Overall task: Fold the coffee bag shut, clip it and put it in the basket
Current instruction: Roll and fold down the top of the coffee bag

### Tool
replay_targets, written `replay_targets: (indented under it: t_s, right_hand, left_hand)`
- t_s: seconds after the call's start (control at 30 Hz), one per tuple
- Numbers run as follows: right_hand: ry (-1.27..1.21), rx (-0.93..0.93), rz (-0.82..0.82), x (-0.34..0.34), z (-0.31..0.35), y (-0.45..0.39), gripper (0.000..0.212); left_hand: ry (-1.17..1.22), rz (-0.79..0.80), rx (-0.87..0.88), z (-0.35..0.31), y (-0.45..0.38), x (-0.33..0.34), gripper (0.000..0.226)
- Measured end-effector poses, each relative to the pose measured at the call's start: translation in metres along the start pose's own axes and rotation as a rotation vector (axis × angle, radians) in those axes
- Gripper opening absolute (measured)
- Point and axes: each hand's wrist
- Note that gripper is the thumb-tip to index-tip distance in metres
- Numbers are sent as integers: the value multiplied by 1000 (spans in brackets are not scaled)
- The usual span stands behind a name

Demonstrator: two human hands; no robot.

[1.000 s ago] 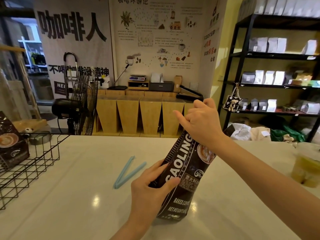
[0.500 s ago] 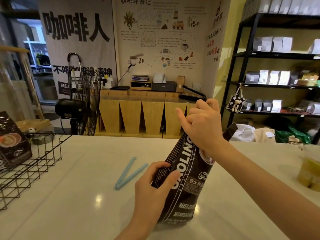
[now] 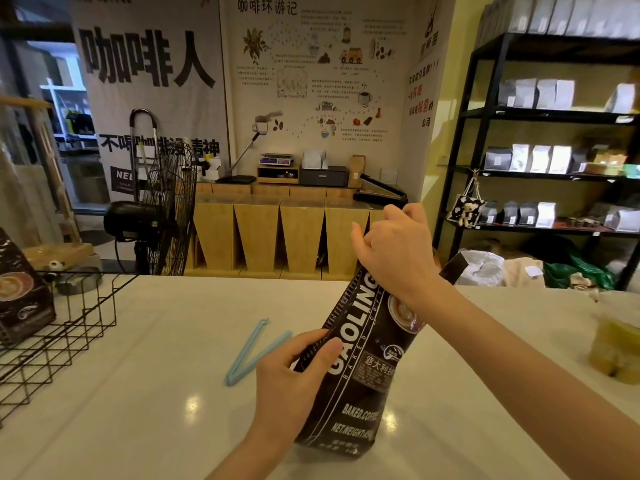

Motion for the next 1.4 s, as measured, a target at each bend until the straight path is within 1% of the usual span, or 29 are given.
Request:
replay_targets:
  t_s: [0.07, 0.13, 0.23, 0.27, 0.3, 0.37, 0.43, 0.5, 0.57, 0.6, 0.63, 0.67, 0.7, 0.73, 0.8, 0.83, 0.87, 0.9, 0.93, 1.0, 1.07, 1.1, 1.13, 1.2, 1.23, 1.3, 1.33, 1.37, 1.4]
  right_hand:
    - [-10, -8, -11, 1, 4, -3, 59]
    - [-17, -28, -16, 0, 7, -6, 62]
    - [-14, -125, 11, -3, 18, -9, 66]
    - [-19, -159, 8, -5, 23, -10, 65]
    - [-37, -188, 0, -7, 27, -12, 64]
    - [-105, -217, -7, -13, 32, -14, 55]
    - [-186, -218, -29, -23, 32, -10, 40]
    - [-337, -187, -94, -35, 27, 3, 35]
    - [-551, -58, -199, -43, 23, 25, 25]
    - [-654, 59, -222, -43, 22, 39, 19]
    - [-748, 206, -203, -41, 21, 53, 16]
    - [-834, 360, -144, -37, 21, 68, 14]
    - [-913, 512, -35, -33, 23, 82, 15]
    - [-990, 644, 107, -30, 26, 94, 21]
    - [-1171, 820, 403, -25, 35, 114, 39]
    - [-1283, 881, 513, -23, 41, 121, 45]
    - [-1376, 925, 583, -21, 47, 126, 48]
    - [-1417, 944, 614, -19, 53, 130, 51]
    - [-1420, 953, 615, -17, 58, 133, 53]
    - [-1409, 992, 554, -12, 62, 134, 52]
    - [-1420, 1039, 508, -10, 63, 133, 52]
    - [-1419, 1058, 502, -9, 63, 132, 52]
    - [-1413, 1069, 497, -9, 63, 132, 50]
    - [-1382, 1065, 499, -11, 65, 131, 45]
    - [-1364, 1059, 500, -11, 66, 130, 42]
    - [-1353, 1041, 496, -13, 67, 128, 40]
    - [-1362, 1029, 490, -15, 68, 126, 39]
    - [-1374, 1017, 485, -17, 68, 125, 39]
    - [-1384, 1006, 481, -20, 69, 123, 39]
  left_hand:
    - [-26, 25, 4, 2, -4, -2, 14]
    - [-34, 89, -7, -1, -10, -4, 10]
    - [-33, 225, -38, -11, -24, -4, 22]
    - [-16, 240, -54, -14, -29, -3, 27]
    - [-1, 230, -64, -16, -33, -3, 29]
    - [35, 171, -64, -16, -39, -3, 24]
    - [91, 106, -74, -12, -40, -5, 17]
    - [132, 51, -105, -7, -41, -11, 15]
    - [184, 0, -155, -2, -43, -18, 15]
    - [211, -24, -175, 0, -45, -21, 14]
    - [228, -48, -188, 2, -46, -23, 13]
    - [234, -71, -195, 4, -46, -25, 13]
    - [238, -93, -197, 6, -46, -26, 13]
    - [245, -114, -198, 7, -46, -26, 13]
    - [276, -150, -209, 9, -44, -27, 14]
    - [290, -168, -214, 11, -44, -27, 14]
    - [298, -185, -217, 13, -44, -27, 15]
    - [301, -200, -218, 14, -43, -27, 15]
    - [300, -210, -216, 14, -43, -27, 14]
    - [276, -223, -210, 14, -43, -27, 11]
    - [188, -232, -203, 13, -43, -24, 6]
    - [91, -244, -165, 12, -43, -23, 7]
    - [-44, -270, -72, 9, -43, -22, 12]
    - [-319, -319, 259, -4, -47, -18, 27]
    - [-445, -290, 450, -15, -53, -15, 31]
    - [-714, -154, 789, -36, -70, -6, 25]
    - [-849, -76, 915, -45, -81, -2, 23]
    - [-978, 4, 993, -52, -92, 2, 25]
    - [-1099, 80, 1031, -56, -102, 5, 29]
Point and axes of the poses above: each hand's wrist, its own y-axis away from the middle knuckle, its own x-axis out of the palm, z = x × y, and after that the axes turned 1 degree about y, right-handed
